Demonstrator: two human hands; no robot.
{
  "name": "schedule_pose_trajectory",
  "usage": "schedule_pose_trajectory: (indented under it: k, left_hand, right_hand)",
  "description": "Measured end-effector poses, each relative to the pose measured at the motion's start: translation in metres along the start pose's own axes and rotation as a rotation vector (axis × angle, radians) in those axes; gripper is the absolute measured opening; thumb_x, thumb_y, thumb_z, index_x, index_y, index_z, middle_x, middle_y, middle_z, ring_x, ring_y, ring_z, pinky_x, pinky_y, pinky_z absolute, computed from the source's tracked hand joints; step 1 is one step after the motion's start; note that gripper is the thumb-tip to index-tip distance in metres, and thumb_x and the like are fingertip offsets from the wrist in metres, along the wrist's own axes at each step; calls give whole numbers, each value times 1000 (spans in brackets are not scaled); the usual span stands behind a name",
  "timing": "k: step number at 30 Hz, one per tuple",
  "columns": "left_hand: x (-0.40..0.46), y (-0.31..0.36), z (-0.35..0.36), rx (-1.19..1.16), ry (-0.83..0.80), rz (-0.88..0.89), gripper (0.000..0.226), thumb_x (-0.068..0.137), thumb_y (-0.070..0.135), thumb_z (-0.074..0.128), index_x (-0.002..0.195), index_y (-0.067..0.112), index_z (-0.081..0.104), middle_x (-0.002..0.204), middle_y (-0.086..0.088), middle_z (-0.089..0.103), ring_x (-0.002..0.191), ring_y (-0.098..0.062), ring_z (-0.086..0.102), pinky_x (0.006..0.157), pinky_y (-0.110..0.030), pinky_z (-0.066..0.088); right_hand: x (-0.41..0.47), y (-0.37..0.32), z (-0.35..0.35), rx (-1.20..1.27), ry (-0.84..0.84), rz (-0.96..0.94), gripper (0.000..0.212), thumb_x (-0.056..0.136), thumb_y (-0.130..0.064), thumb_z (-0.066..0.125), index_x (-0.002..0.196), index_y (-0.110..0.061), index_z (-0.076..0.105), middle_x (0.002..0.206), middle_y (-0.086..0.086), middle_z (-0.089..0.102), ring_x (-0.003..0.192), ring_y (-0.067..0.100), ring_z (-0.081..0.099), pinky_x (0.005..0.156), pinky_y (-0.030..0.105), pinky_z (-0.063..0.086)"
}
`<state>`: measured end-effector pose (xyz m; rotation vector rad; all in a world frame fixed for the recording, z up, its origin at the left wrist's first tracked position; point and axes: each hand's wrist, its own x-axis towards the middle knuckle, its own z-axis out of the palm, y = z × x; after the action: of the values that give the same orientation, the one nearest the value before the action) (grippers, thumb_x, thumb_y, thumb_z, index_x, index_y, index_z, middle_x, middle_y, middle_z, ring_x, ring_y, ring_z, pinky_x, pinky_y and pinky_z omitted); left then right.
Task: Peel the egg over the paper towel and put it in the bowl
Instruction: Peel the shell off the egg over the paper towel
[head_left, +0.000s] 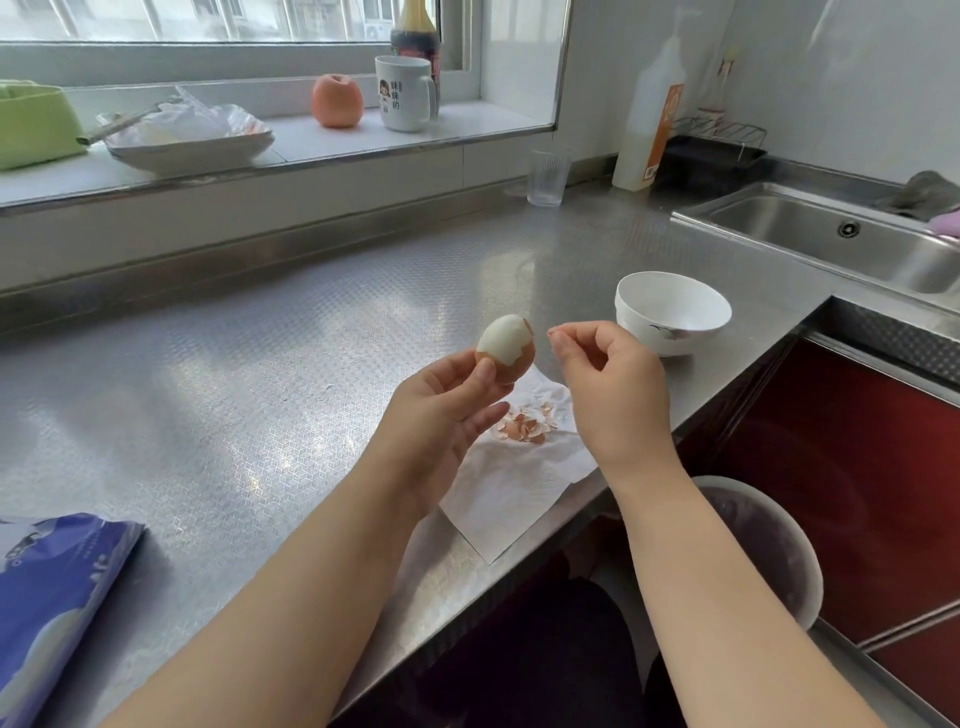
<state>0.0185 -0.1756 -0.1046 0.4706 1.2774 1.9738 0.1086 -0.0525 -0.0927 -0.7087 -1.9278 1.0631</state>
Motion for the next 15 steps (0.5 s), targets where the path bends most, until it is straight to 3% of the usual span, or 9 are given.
schedule_pose_trajectory:
  k: [2,6,8,11,15]
  left_hand:
    - [1,1,-2,-41,0,-14,33,93,11,58,124,3,61,114,-10,71,97,-13,69,75,-20,55]
    - [3,2,-4,-98,2,-40,37,92,10,57,129,2,58,116,-11,69,94,-13,69,78,-22,55]
    - [3,1,-5,-99,-5,-54,37,93,9,57,130,1,57,117,-12,69,93,-14,69,79,-23,54]
    - [3,1,-5,-82,-29,-64,35,95,9,55,129,0,57,116,-12,69,92,-14,69,84,-25,54]
    - [3,0,-5,-44,-72,-63,33,95,11,54,127,1,60,115,-11,71,97,-15,67,88,-26,53]
  right_hand:
    - [-1,2,-4,4,-57,23,7,87,-22,68,93,-20,71,82,-15,67,79,-2,62,76,13,46]
    - [-4,5,-7,-52,-138,10,1,87,-21,68,86,-21,68,74,-10,69,73,3,65,76,24,53]
    - [-4,2,-8,-74,-173,-20,14,92,-15,59,95,-23,70,79,-9,70,78,4,66,82,28,54]
    - [-1,-6,-8,-53,-150,-130,26,94,-10,54,112,-21,68,101,-7,67,95,0,62,88,15,47]
    - [-1,-12,-6,-23,-156,-220,19,88,-21,66,107,-23,71,98,-11,65,88,1,63,80,13,47]
